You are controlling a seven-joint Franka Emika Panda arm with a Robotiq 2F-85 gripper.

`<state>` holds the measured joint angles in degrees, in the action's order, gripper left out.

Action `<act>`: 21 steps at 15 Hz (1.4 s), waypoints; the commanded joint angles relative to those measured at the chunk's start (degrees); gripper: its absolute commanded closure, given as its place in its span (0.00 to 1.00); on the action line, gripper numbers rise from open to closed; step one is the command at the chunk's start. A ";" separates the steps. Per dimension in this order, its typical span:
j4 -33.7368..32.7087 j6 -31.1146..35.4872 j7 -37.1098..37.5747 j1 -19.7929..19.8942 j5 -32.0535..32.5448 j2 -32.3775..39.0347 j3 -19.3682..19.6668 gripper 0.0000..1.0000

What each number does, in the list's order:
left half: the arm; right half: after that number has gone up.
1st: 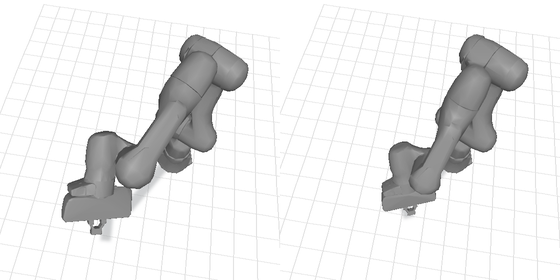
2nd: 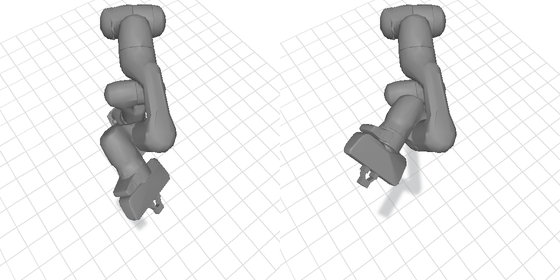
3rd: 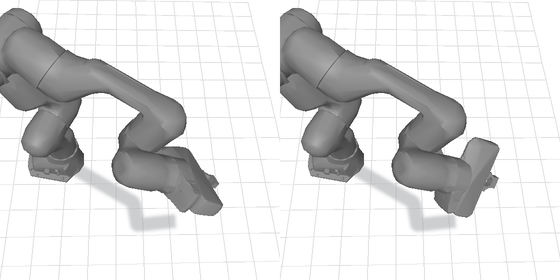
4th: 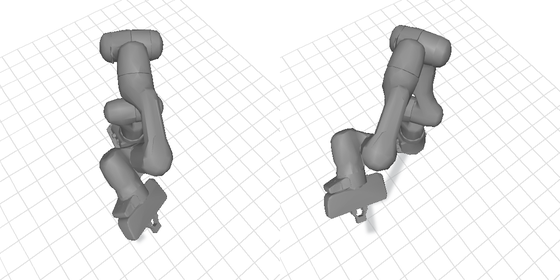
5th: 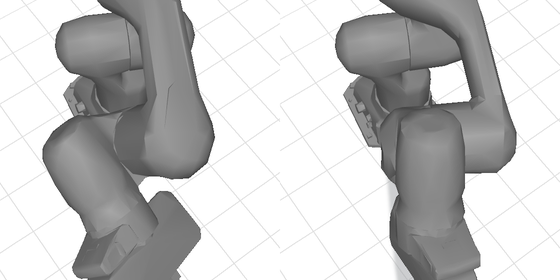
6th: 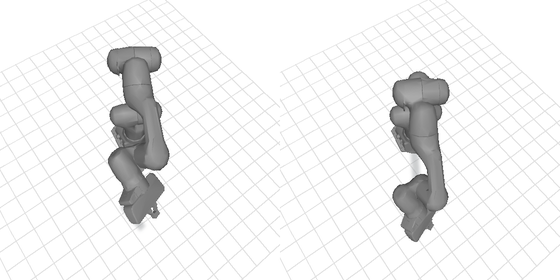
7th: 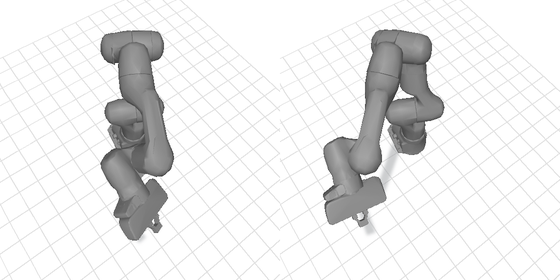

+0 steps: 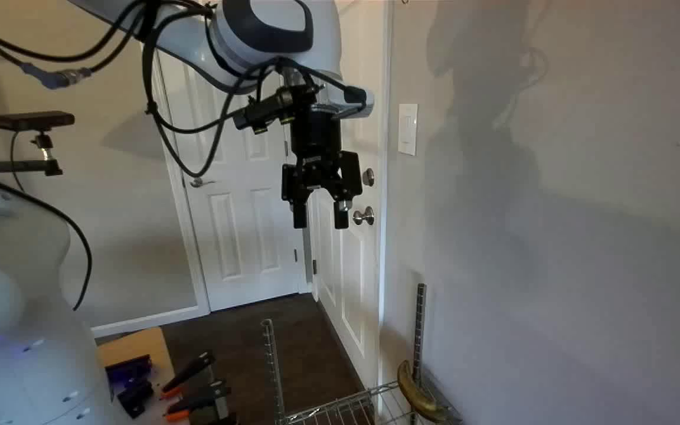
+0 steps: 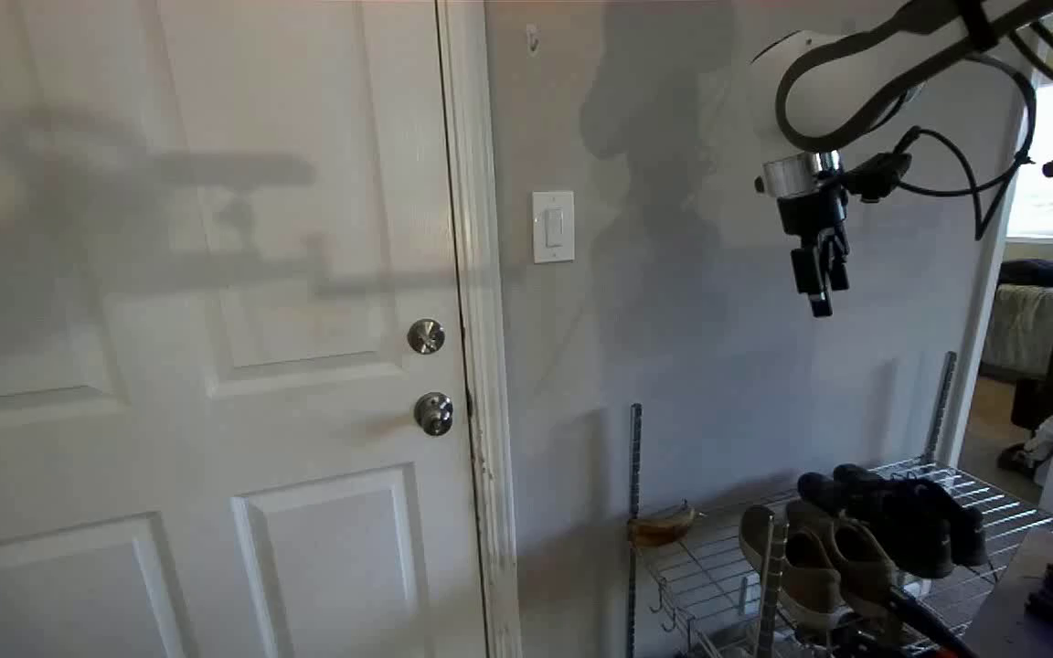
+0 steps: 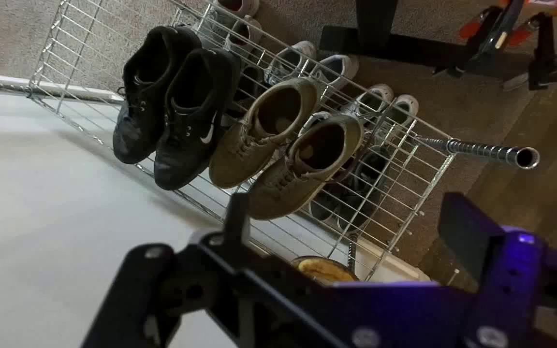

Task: Switch on the light

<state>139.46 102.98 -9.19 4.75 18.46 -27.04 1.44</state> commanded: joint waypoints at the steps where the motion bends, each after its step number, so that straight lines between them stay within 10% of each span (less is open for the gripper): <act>1: -0.10 -0.21 0.30 -0.90 0.29 0.01 0.76 0.00; 14: -0.19 0.79 -0.11 -1.44 0.36 0.89 0.55 0.00; 21: -1.65 19.27 -1.36 -5.98 2.45 8.76 -1.90 0.00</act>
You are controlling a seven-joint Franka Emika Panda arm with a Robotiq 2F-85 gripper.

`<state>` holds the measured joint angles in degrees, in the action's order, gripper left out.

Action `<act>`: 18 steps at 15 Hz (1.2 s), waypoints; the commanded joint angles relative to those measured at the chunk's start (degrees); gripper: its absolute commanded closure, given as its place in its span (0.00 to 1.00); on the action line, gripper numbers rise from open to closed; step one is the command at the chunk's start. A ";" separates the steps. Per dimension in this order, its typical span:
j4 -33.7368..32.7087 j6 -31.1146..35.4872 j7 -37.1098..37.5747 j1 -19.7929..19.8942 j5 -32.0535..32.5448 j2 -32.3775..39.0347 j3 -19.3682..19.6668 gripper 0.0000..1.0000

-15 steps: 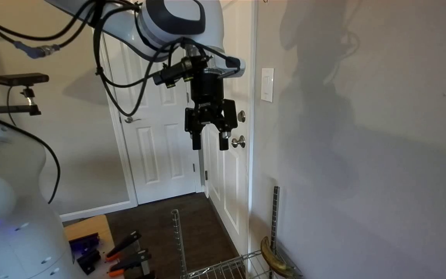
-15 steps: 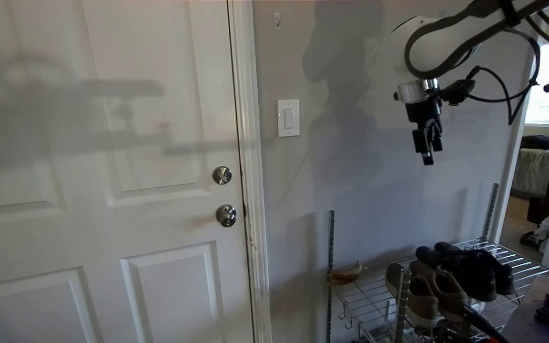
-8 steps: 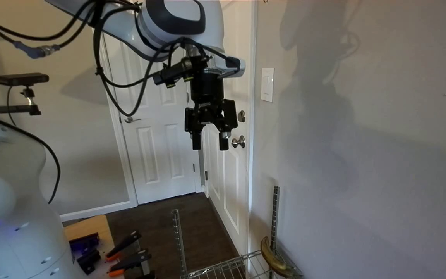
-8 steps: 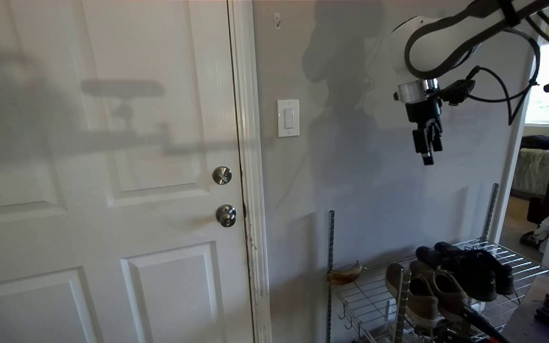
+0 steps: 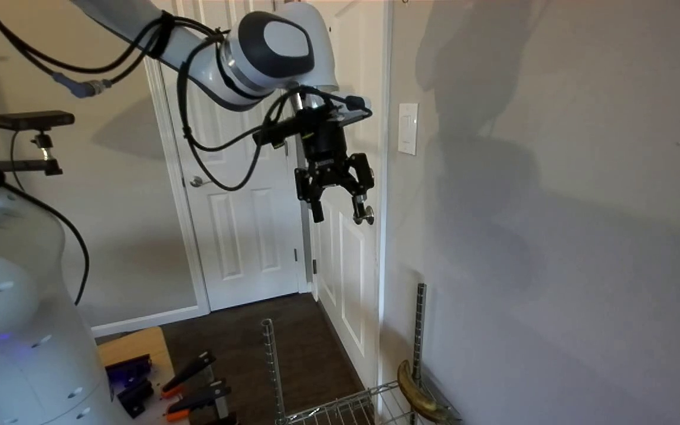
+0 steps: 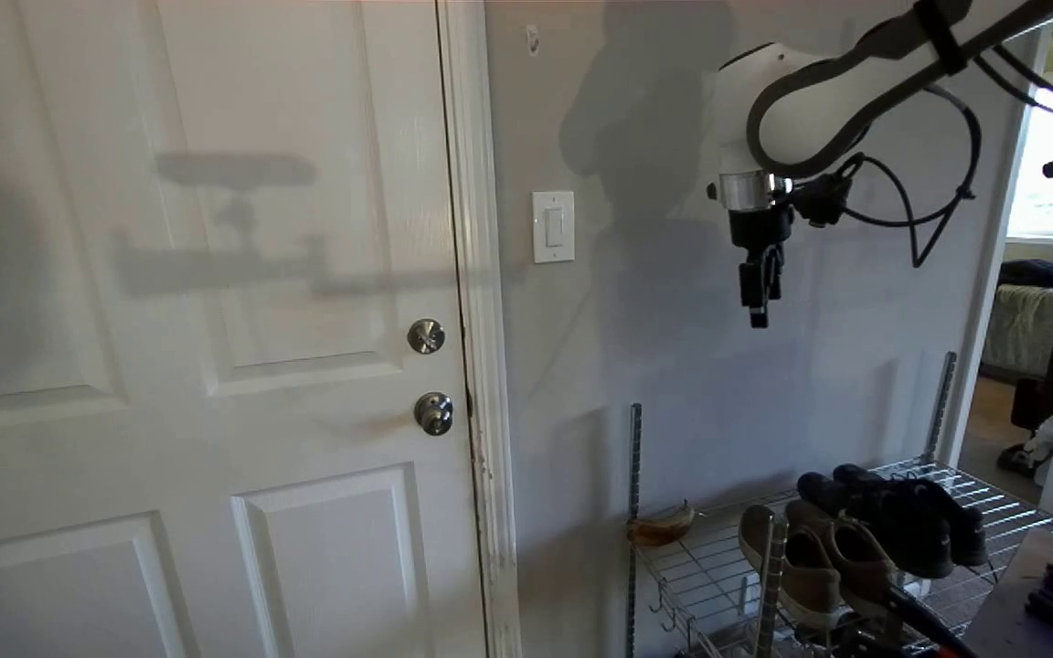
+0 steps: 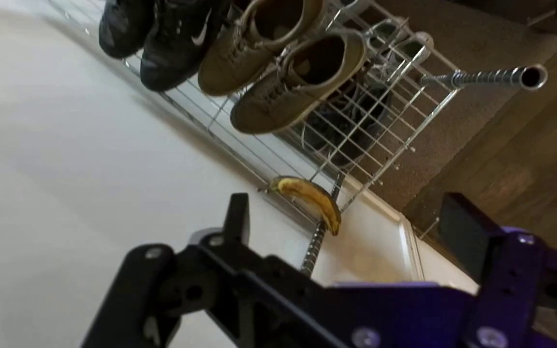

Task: Switch on the light

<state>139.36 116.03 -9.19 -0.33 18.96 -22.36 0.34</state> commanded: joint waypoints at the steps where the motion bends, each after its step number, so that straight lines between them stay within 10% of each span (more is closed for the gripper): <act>1: -1.87 9.09 -1.08 -1.10 2.25 5.37 -1.16 0.00; 18: -4.36 42.80 21.28 1.70 5.53 14.81 -2.95 0.00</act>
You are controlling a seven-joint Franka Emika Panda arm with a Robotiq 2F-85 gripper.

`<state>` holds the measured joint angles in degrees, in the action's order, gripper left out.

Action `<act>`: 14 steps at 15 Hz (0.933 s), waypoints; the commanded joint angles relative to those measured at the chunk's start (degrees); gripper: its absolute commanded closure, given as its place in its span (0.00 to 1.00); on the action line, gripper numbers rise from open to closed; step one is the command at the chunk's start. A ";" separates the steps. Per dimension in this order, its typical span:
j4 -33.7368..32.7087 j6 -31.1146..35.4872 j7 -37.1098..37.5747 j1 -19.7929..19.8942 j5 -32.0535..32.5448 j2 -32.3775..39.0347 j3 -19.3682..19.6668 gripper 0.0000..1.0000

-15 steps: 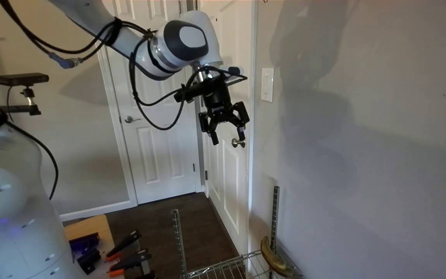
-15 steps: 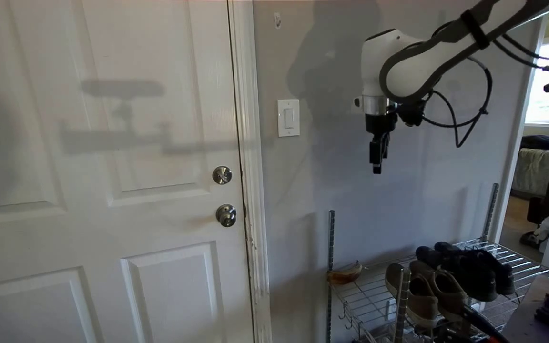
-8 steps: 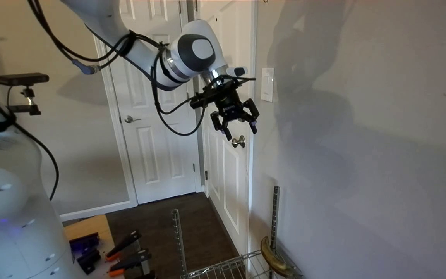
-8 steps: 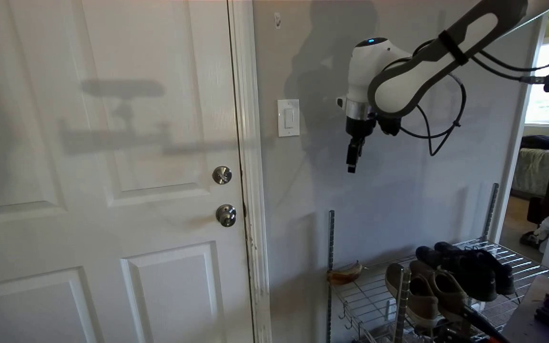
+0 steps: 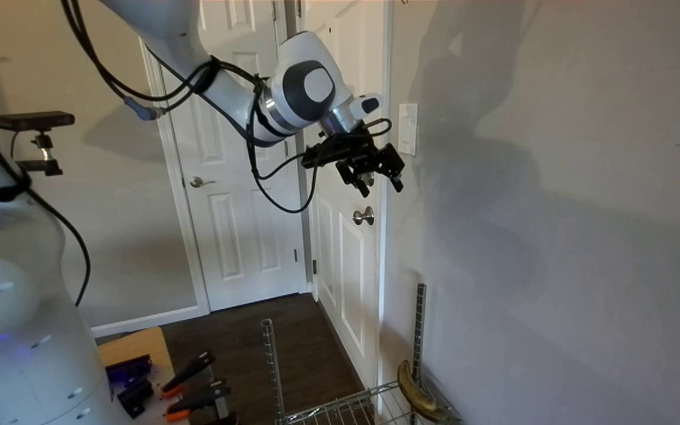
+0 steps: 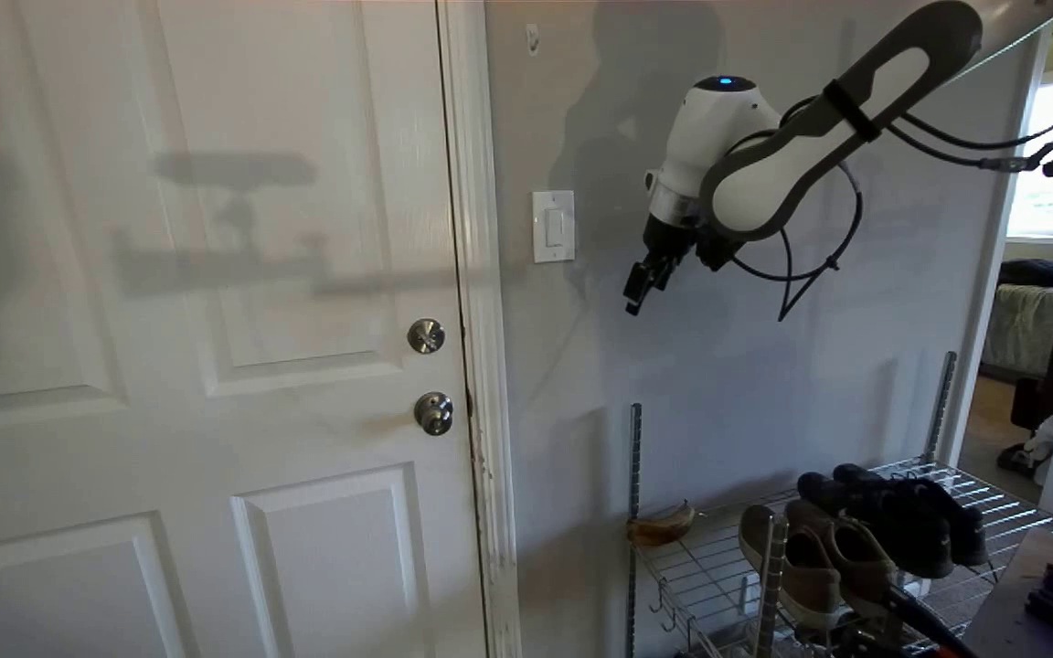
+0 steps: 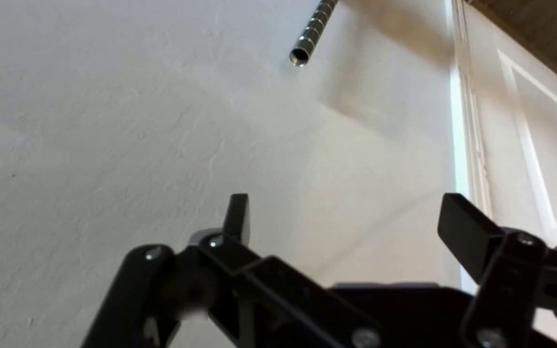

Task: Switch on the light

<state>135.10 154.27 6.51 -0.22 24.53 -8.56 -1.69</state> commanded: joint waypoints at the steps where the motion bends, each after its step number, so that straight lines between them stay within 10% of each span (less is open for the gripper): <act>1: 0.23 5.93 7.31 1.91 0.38 0.85 -1.02 0.00; 10: 4.13 12.42 13.44 1.77 3.79 -1.10 -1.00 0.00; 14: 0.46 20.48 31.07 8.61 19.01 1.41 -5.50 0.00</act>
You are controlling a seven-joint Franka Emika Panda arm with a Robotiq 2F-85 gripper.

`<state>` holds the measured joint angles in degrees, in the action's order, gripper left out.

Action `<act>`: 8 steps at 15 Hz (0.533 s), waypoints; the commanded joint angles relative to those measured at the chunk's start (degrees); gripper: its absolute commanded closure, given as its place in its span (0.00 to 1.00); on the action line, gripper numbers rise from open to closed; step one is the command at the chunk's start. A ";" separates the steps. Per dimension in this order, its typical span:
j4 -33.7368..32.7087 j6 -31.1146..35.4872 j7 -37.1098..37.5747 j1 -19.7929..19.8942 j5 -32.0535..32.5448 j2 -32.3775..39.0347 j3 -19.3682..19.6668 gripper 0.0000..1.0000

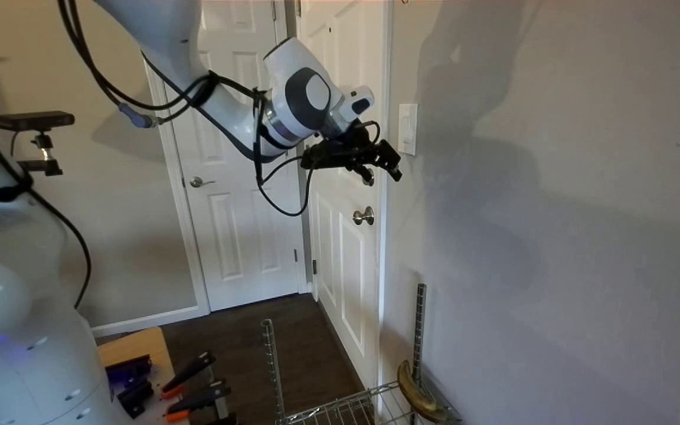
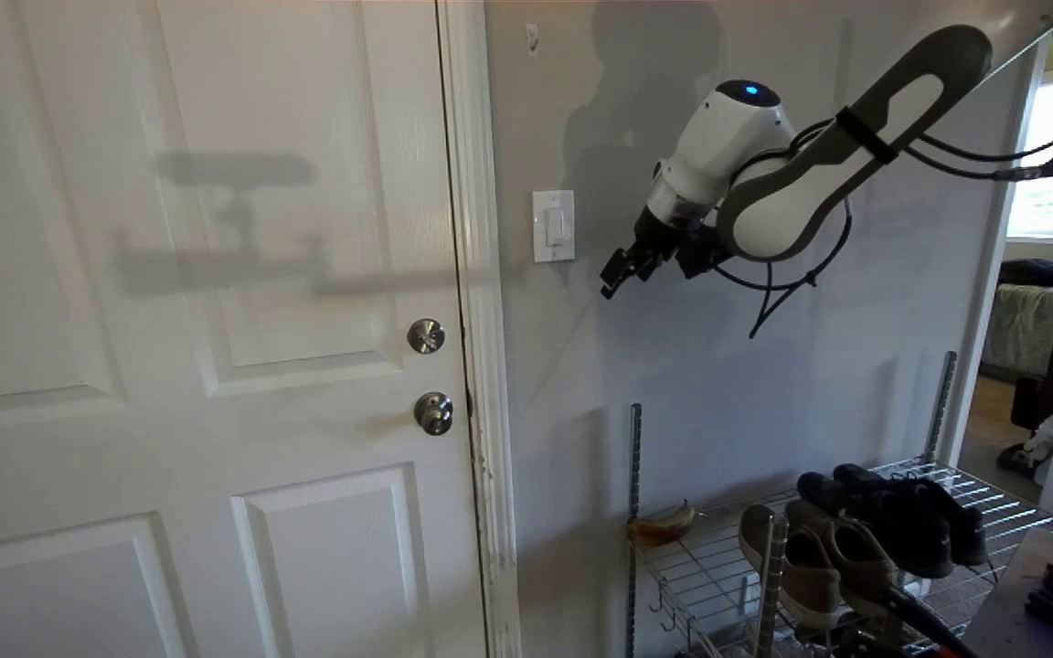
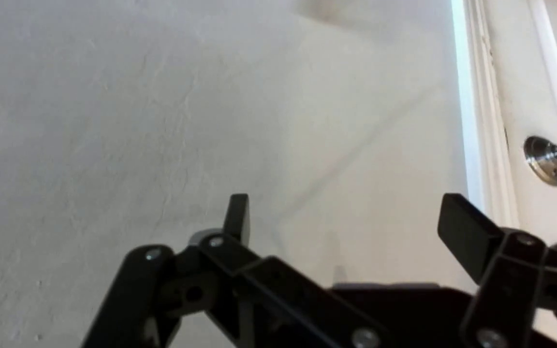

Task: Switch on the light

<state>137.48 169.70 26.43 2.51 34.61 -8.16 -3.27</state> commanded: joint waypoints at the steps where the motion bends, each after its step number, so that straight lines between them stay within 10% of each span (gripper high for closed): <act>1: -3.60 5.84 15.82 8.51 12.57 1.30 -5.81 0.00; 8: -13.96 2.71 45.59 19.34 32.73 3.83 -17.59 0.00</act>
<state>127.08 173.77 60.78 19.10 59.50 -6.97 -16.62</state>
